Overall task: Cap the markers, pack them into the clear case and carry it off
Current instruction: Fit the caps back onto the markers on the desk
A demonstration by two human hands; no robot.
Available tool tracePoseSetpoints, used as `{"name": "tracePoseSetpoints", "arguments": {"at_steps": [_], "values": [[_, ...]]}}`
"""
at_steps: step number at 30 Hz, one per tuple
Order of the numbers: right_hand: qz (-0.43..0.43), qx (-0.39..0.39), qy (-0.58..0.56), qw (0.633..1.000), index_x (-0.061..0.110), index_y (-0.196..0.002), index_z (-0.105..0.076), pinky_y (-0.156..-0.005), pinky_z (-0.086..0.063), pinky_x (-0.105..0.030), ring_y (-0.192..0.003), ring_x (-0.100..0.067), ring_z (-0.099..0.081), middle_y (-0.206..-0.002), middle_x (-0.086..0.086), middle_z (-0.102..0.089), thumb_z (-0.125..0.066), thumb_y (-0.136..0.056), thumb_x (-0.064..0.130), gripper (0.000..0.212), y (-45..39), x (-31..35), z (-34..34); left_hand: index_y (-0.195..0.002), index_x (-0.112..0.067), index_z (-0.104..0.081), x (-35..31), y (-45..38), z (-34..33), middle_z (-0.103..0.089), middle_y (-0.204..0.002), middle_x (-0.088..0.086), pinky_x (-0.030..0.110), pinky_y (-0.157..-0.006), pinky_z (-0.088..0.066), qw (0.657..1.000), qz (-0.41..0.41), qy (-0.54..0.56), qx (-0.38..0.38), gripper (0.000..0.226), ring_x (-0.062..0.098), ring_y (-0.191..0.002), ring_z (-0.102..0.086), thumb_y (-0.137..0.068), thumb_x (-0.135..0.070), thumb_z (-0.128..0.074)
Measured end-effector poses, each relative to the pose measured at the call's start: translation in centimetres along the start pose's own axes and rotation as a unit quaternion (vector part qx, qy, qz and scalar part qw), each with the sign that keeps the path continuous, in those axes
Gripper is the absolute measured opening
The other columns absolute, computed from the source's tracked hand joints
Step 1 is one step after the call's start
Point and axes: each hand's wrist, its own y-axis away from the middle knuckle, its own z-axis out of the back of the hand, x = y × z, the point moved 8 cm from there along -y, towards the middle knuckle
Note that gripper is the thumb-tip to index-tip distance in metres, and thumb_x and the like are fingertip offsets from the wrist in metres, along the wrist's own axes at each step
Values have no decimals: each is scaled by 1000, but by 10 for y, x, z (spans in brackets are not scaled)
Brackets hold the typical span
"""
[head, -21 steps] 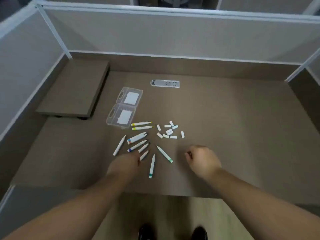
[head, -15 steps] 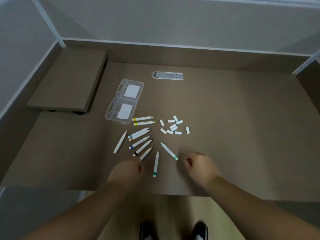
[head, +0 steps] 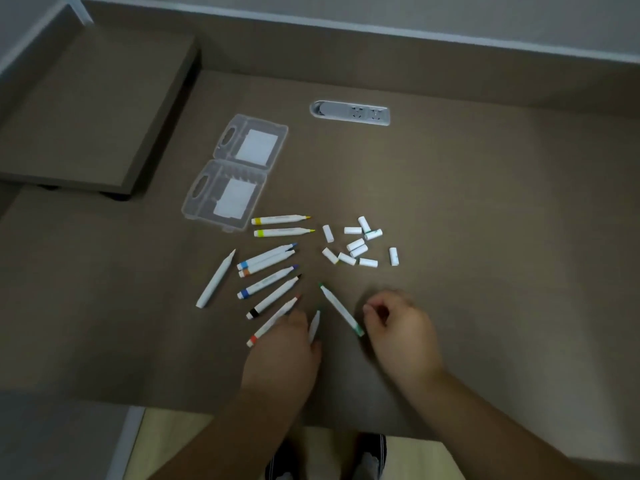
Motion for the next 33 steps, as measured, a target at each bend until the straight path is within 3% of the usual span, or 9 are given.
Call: {"name": "tracePoseSetpoints", "arguments": {"at_steps": [3,8,14,18,22,24,27,29,33], "values": [[16,-50,-18,998,17,-85,-68,-71,-50,-31,-74,-19,-61,-86,0,-64,-69,-84,15,2,-24,-3,3,-102,-28,-58,0,-10,0,-59,-90,-8,27,-73,-51,999,29,26,-8,15,8,-81,-59,-94,-39,-55],[22,-66,-20,997,16,-104,-69,-78,-52,-30,-81,-22,-64,-111,-2,-58,-69,-85,13,20,-56,-10,5,-90,-32,-58,4,-18,18,-63,-80,-9,24,-64,-50,982,67,168,-59,6,4,-73,-60,-92,-37,-61],[76,-26,28,996,19,-98,-70,-65,-53,-36,-72,-25,-64,-102,1,-58,-69,-85,19,13,-72,1,-7,-91,-32,-62,-1,-24,26,-69,-83,-9,20,-64,-47,936,80,322,-115,5,3,-77,-65,-90,-32,-67],[91,-2,52,994,17,-89,-68,-63,-46,-29,-72,-23,-62,-97,1,-57,-68,-87,17,2,-68,1,-12,-94,-32,-63,-5,-27,17,-71,-86,-8,23,-67,-52,928,85,347,-103,7,5,-80,-67,-89,-33,-67],[-3,22,-91,996,20,-98,-68,-67,-40,-15,-75,-9,-59,-87,5,-62,-66,-91,16,8,-63,-11,-1,-96,-31,-64,-13,-29,17,-72,-87,-7,26,-65,-52,915,81,382,-99,8,7,-79,-68,-90,-31,-67],[-139,70,-274,949,16,-107,-70,-57,-41,-14,-58,-5,-52,-72,6,-59,-63,-94,13,15,-58,-23,-3,-99,-29,-65,-17,-32,19,-73,-86,-6,23,-59,-51,899,80,421,-96,8,7,-74,-68,-91,-29,-66],[-325,167,-550,751,7,-101,-70,-44,-35,-21,-48,-9,-43,-66,-3,-53,-60,-94,7,12,-40,-18,-16,-96,-26,-66,-26,-39,27,-74,-80,-3,16,-48,-48,873,71,472,-101,4,5,-62,-67,-93,-23,-64],[-387,230,-619,644,6,-95,-67,-38,-33,-18,-44,-8,-43,-69,-5,-54,-61,-91,9,8,-30,-5,-19,-97,-27,-65,-32,-45,32,-75,-79,-6,16,-49,-50,867,60,484,-102,7,3,-63,-68,-94,-22,-63],[-419,275,-627,596,7,-87,-64,-36,-33,-16,-42,-6,-43,-70,-5,-58,-65,-85,12,6,-20,3,-18,-115,-22,-65,-45,-57,38,-76,-85,-4,21,-53,-54,862,37,496,-98,21,8,-68,-70,-94,-21,-63]]}}
